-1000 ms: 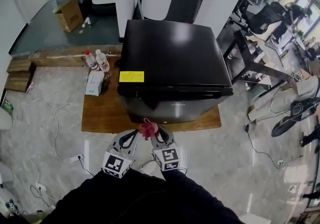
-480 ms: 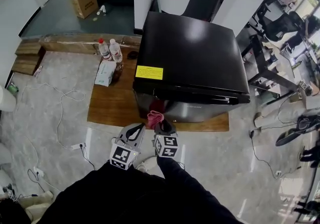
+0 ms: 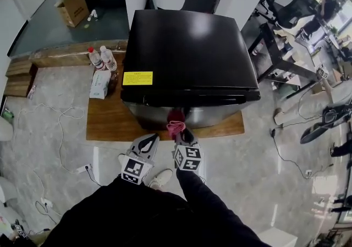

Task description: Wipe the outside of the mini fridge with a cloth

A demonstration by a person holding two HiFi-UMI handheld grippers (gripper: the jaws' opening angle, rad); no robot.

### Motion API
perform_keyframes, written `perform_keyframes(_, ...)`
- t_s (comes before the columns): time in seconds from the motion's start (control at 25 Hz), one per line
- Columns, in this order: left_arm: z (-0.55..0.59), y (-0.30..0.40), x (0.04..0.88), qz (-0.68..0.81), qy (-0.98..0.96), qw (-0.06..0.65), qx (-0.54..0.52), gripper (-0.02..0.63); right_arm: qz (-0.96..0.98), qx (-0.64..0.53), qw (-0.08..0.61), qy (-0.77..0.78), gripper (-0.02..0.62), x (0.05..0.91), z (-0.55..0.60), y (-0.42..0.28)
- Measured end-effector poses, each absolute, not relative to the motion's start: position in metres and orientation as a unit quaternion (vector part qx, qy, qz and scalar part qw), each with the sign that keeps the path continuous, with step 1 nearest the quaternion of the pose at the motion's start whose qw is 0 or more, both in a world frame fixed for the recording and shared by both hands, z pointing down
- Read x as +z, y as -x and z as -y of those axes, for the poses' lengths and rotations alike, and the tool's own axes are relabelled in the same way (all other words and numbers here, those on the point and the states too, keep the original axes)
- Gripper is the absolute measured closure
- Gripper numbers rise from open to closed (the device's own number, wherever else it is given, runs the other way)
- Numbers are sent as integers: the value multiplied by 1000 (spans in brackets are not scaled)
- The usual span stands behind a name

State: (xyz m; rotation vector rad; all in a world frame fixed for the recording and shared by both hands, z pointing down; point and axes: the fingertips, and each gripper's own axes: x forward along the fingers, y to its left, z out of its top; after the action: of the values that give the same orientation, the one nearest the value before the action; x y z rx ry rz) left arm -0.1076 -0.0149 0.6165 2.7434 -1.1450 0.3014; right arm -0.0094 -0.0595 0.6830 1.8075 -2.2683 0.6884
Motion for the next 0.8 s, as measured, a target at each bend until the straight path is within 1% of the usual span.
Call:
perform_keyframes(0.4, 14, 41, 611, 332, -936, 75, 88, 601, 666, 218, 93, -707, 528, 689, 60, -164)
perform_keyframes(0.56, 12, 29, 603, 325, -939, 71, 86, 601, 639, 204, 120, -732, 528, 696, 61, -223)
perform_keyframes(0.68, 11, 28, 597, 322, -940, 74, 87, 601, 624, 193, 133, -745, 529, 689, 57, -253)
perform_keyframes(0.8, 8, 32, 594, 310, -942, 86, 92, 601, 651, 167, 134, -728, 529, 665, 52, -252)
